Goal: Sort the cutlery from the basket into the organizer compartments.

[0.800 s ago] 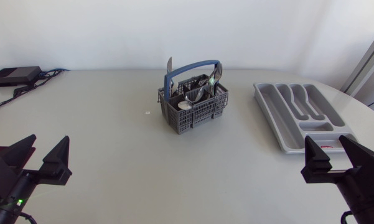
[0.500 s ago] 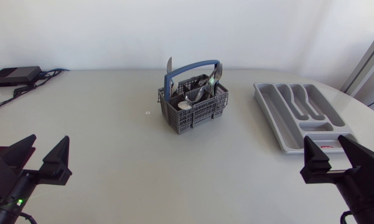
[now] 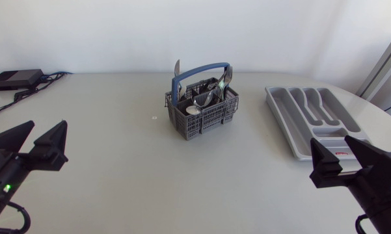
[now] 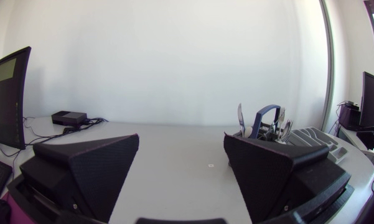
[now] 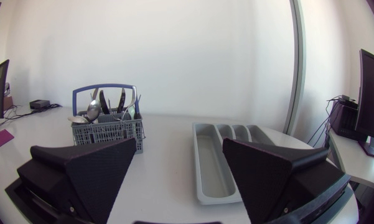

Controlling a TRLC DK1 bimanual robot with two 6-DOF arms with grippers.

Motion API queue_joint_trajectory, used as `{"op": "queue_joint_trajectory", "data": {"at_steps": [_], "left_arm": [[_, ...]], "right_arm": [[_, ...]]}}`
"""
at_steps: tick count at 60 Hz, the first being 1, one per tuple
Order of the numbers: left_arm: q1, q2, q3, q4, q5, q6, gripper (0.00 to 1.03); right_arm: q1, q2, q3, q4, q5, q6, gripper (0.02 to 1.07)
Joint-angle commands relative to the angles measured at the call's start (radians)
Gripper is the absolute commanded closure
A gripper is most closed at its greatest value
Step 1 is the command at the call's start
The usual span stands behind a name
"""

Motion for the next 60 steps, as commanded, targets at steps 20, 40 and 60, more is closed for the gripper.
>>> {"op": "queue_joint_trajectory", "data": {"at_steps": [20, 40, 60], "left_arm": [[-0.165, 0.576, 0.35, -0.049, 0.004, -0.047, 0.13], [-0.205, 0.99, 0.685, -0.247, 0.083, 0.097, 0.13], [-0.265, 1.401, 0.97, -0.248, 0.184, 0.288, 0.08]], "right_arm": [[0.07, 0.473, 0.265, 0.04, 0.022, 0.083, 0.07], [0.107, 0.786, 0.471, -0.199, -0.004, -0.096, 0.07], [0.13, 1.035, 0.632, -0.339, -0.055, -0.168, 0.07]]}}
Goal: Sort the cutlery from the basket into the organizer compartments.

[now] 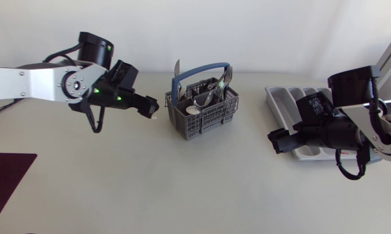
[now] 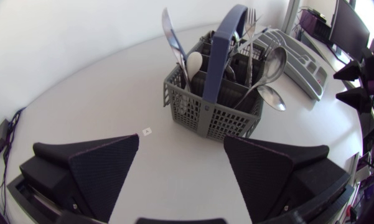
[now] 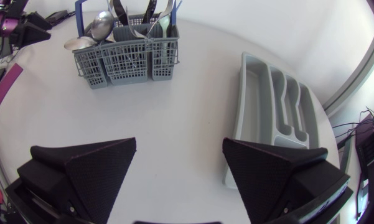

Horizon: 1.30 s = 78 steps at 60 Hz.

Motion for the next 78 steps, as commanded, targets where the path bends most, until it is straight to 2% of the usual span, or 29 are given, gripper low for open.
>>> {"op": "queue_joint_trajectory", "data": {"at_steps": [1, 6, 17, 23, 28, 32, 36, 48, 66, 78], "left_arm": [[-0.03, 0.067, 0.061, 0.034, 0.011, 0.052, 0.09], [-0.049, 0.116, 0.09, 0.077, 0.046, 0.072, 0.17], [-0.05, 0.208, 0.182, 0.103, 0.09, 0.069, 0.27], [-0.029, 0.252, 0.223, 0.123, 0.147, 0.068, 0.34], [-0.024, 0.286, 0.243, 0.165, 0.152, 0.051, 0.44], [-0.024, 0.311, 0.261, 0.166, 0.152, 0.051, 0.47], [-0.024, 0.324, 0.271, 0.175, 0.155, 0.052, 0.63], [-0.017, 0.326, 0.257, 0.18, 0.196, 0.061, 0.98], [0.006, 0.173, 0.08, 0.143, 0.247, 0.098, 1.0], [0.057, 0.005, -0.091, 0.076, 0.325, 0.141, 1.0]], "right_arm": [[0.008, 0.038, 0.031, -0.016, -0.036, -0.019, 0.07], [0.002, 0.046, 0.026, 0.008, -0.104, -0.041, 0.07], [0.003, 0.081, 0.054, -0.001, -0.142, -0.059, 0.07], [0.012, 0.101, 0.061, -0.002, -0.15, -0.07, 0.07], [0.023, 0.118, 0.069, -0.001, -0.15, -0.073, 0.07], [0.028, 0.126, 0.071, 0.001, -0.15, -0.078, 0.07], [0.032, 0.133, 0.074, 0.001, -0.15, -0.078, 0.07], [0.04, 0.133, 0.072, -0.001, -0.15, -0.078, 0.07], [0.048, 0.089, 0.067, -0.028, -0.143, -0.075, 0.07], [0.054, 0.049, 0.054, -0.048, -0.14, -0.073, 0.07]]}}
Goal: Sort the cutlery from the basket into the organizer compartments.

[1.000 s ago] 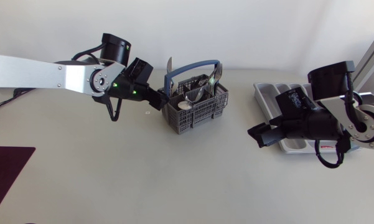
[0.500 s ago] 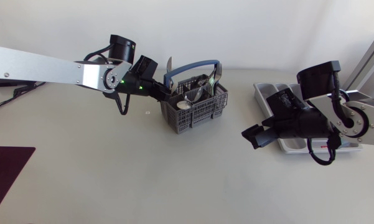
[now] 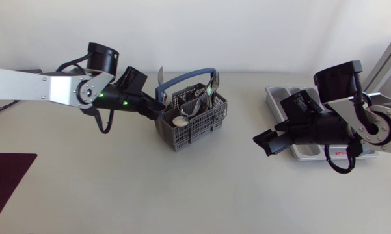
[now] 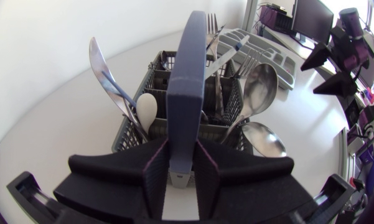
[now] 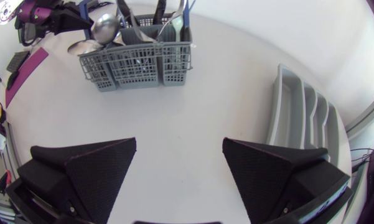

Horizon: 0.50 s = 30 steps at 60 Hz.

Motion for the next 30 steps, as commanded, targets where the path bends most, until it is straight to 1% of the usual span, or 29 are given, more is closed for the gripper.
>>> {"op": "queue_joint_trajectory", "data": {"at_steps": [1, 13, 18, 20, 22, 23, 27, 28, 29, 30], "left_arm": [[0.028, -0.105, -0.107, -0.05, 0.054, 0.011, 1.0], [0.036, -0.323, -0.307, -0.119, 0.085, 0.066, 1.0], [0.031, -0.413, -0.379, -0.128, 0.089, 0.081, 0.99], [0.033, -0.429, -0.389, -0.134, 0.089, 0.084, 0.91], [0.036, -0.435, -0.392, -0.143, 0.089, 0.089, 0.81], [0.039, -0.438, -0.392, -0.152, 0.089, 0.092, 0.73], [0.052, -0.455, -0.392, -0.178, 0.089, 0.104, 0.53], [0.056, -0.459, -0.389, -0.182, 0.089, 0.104, 0.49], [0.063, -0.47, -0.389, -0.188, 0.089, 0.104, 0.44], [0.069, -0.478, -0.389, -0.194, 0.089, 0.104, 0.41]], "right_arm": [[0.011, -0.027, -0.001, -0.027, 0.004, -0.006, 0.07], [0.034, -0.073, -0.018, -0.041, 0.017, -0.003, 0.07], [0.051, -0.077, -0.021, -0.041, 0.026, 0.007, 0.07], [0.062, -0.074, -0.023, -0.037, 0.032, 0.012, 0.07], [0.073, -0.07, -0.023, -0.034, 0.038, 0.015, 0.07], [0.077, -0.067, -0.021, -0.031, 0.041, 0.015, 0.07], [0.093, -0.05, -0.015, -0.021, 0.047, 0.02, 0.07], [0.096, -0.047, -0.01, -0.021, 0.047, 0.021, 0.07], [0.099, -0.039, -0.007, -0.021, 0.05, 0.021, 0.07], [0.1, -0.033, -0.003, -0.021, 0.05, 0.021, 0.07]]}}
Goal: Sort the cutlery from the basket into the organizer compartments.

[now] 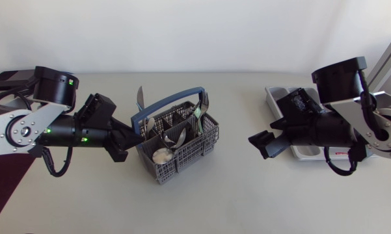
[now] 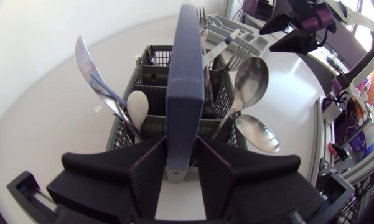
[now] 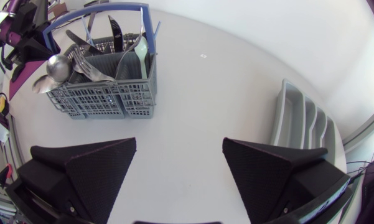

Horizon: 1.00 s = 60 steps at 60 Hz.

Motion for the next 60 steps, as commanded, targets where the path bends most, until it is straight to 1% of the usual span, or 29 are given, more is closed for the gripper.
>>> {"op": "queue_joint_trajectory", "data": {"at_steps": [1, 7, 9, 12, 18, 20, 22, 25, 30, 32, 37, 38, 40, 45, 52, 60], "left_arm": [[0.031, -0.051, -0.017, -0.03, 0.017, 0.019, 0.39], [0.057, -0.136, -0.02, -0.07, 0.019, 0.026, 0.28], [0.065, -0.173, -0.024, -0.084, 0.02, 0.028, 0.26], [0.072, -0.208, -0.025, -0.099, 0.02, 0.032, 0.26], [0.118, -0.248, -0.028, -0.157, 0.02, 0.072, 0.27], [0.146, -0.248, -0.04, -0.18, 0.029, 0.109, 0.33], [0.163, -0.248, -0.057, -0.179, 0.034, 0.127, 0.39], [0.177, -0.24, -0.088, -0.17, 0.034, 0.155, 0.49], [0.186, -0.222, -0.128, -0.138, 0.034, 0.177, 0.64], [0.186, -0.208, -0.143, -0.11, 0.034, 0.177, 0.72], [0.184, -0.163, -0.159, -0.053, 0.032, 0.175, 0.88], [0.183, -0.14, -0.159, -0.038, 0.032, 0.175, 0.93], [0.181, -0.105, -0.154, -0.013, 0.034, 0.17, 0.99], [0.174, -0.004, -0.129, 0.013, 0.034, 0.167, 1.0], [0.158, 0.084, -0.108, 0.051, 0.034, 0.166, 1.0], [0.117, 0.153, -0.086, 0.103, 0.034, 0.144, 1.0]], "right_arm": [[0.019, 0.038, 0.003, 0.002, 0.014, 0.02, 0.07], [0.023, 0.072, 0.025, 0.01, 0.016, 0.022, 0.08], [0.023, 0.089, 0.032, 0.019, 0.016, 0.02, 0.1], [0.025, 0.115, 0.042, 0.03, 0.014, 0.02, 0.12], [0.025, 0.181, 0.065, 0.054, 0.012, 0.022, 0.12], [0.025, 0.216, 0.085, 0.059, 0.008, 0.023, 0.16], [0.025, 0.238, 0.097, 0.061, 0.002, 0.023, 0.18], [0.023, 0.274, 0.115, 0.076, -0.02, 0.023, 0.24], [0.023, 0.328, 0.151, 0.096, -0.046, 0.037, 0.43], [0.022, 0.354, 0.166, 0.12, -0.052, 0.052, 0.57], [0.013, 0.4, 0.21, 0.145, -0.075, 0.078, 0.8], [0.01, 0.414, 0.226, 0.147, -0.084, 0.084, 0.84], [0.003, 0.434, 0.249, 0.15, -0.103, 0.097, 0.87], [-0.007, 0.485, 0.307, 0.151, -0.146, 0.127, 0.97], [-0.023, 0.564, 0.384, 0.145, -0.202, 0.16, 0.98], [-0.033, 0.667, 0.459, 0.122, -0.276, 0.173, 0.99]]}}
